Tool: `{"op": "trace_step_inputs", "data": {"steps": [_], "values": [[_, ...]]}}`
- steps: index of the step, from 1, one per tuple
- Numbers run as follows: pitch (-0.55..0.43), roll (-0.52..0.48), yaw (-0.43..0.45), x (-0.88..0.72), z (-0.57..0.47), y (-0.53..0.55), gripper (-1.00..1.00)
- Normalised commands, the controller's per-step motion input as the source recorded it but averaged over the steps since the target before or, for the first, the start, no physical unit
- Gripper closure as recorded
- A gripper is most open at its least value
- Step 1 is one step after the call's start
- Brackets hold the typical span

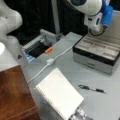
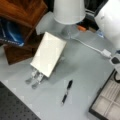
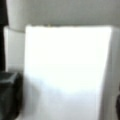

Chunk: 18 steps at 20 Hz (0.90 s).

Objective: Open the box. Pick up the pen. Place the pen in the box. Pick up the book. Place the book on the shelf.

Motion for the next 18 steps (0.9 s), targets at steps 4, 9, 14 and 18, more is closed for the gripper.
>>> {"op": "trace_step_inputs", "data": {"steps": [4, 9, 14, 18], "values": [[-0.022, -0.103, -0.014, -0.03, -0.04, 0.10, -1.00], [-0.036, -0.082, -0.028, 0.02, -0.03, 0.08, -1.00], [-0.060, -0.080, -0.023, 0.02, -0.05, 0.13, -1.00], [-0.064, -0.091, -0.005, 0.02, -0.01, 0.15, -1.00]]}}
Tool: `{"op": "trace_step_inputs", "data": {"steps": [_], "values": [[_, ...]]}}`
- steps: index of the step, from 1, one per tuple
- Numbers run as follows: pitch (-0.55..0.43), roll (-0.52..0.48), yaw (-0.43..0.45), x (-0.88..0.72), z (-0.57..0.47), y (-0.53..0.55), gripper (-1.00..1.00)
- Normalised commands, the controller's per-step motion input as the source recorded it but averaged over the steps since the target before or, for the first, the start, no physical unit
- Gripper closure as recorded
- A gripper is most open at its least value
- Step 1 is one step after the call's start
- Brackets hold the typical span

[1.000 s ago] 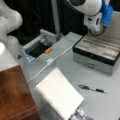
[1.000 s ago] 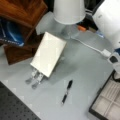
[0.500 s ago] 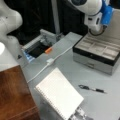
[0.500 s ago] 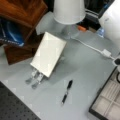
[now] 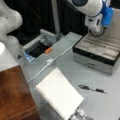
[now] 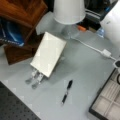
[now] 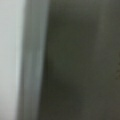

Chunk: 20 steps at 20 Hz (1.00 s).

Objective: Open the box. Pick up the pen. Place the pen in the box. Pick up the book. Place the book on the shelf.

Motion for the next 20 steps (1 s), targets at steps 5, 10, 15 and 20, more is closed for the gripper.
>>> {"op": "trace_step_inputs", "data": {"steps": [5, 10, 15, 20], "values": [[-0.057, -0.096, 0.007, 0.04, 0.00, 0.19, -1.00], [-0.019, -0.157, 0.025, 0.09, -0.01, 0.21, -1.00], [0.032, -0.327, 0.063, 0.13, -0.04, 0.18, -1.00], [0.046, -0.354, 0.119, 0.18, -0.02, 0.06, -1.00]]}}
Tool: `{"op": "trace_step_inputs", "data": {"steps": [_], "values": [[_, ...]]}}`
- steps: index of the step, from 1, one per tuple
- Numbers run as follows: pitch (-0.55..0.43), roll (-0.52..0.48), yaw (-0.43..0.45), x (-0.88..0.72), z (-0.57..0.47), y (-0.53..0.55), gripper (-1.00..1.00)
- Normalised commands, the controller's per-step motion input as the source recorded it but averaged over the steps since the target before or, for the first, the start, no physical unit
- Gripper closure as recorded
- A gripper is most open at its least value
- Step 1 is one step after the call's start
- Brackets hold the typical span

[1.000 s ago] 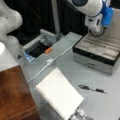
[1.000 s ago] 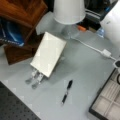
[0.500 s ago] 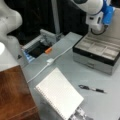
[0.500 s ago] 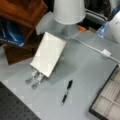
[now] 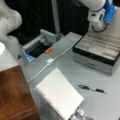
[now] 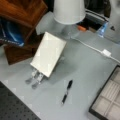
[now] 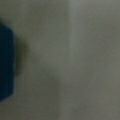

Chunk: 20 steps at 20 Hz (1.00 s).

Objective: Open the box. Pick up the pen. Place the pen in the box. Pick up the book. Place the book on the shelf.

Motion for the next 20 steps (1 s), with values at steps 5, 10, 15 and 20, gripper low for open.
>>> {"op": "trace_step_inputs", "data": {"steps": [5, 10, 15, 20], "values": [[0.064, -0.246, 0.151, 0.23, 0.05, -0.06, -1.00], [0.107, -0.162, 0.157, 0.24, 0.12, -0.09, -1.00], [0.157, -0.149, 0.161, 0.24, 0.21, -0.11, -1.00], [0.196, -0.123, 0.154, 0.24, 0.30, -0.07, -1.00]]}}
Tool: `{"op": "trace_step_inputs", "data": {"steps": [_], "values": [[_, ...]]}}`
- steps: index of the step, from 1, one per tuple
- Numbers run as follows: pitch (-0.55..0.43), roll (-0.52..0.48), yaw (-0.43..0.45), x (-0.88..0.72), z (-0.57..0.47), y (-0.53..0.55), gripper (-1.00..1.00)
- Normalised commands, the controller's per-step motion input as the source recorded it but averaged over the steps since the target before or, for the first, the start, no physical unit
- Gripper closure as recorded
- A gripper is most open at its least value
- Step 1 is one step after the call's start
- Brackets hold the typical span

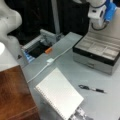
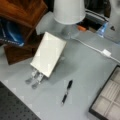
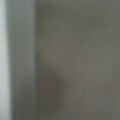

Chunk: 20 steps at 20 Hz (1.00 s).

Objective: Open the box. Pick up the pen. Place the pen in the box. Pick up the book. Place the book on the shelf.

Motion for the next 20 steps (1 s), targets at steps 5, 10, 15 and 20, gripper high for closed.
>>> {"op": "trace_step_inputs", "data": {"steps": [5, 10, 15, 20], "values": [[0.202, -0.103, 0.132, 0.25, 0.32, 0.00, -1.00], [0.217, -0.091, 0.126, 0.27, 0.36, -0.02, -1.00], [0.233, -0.150, 0.154, 0.32, 0.39, -0.18, -1.00], [0.214, -0.261, 0.186, 0.33, 0.29, -0.30, -1.00]]}}
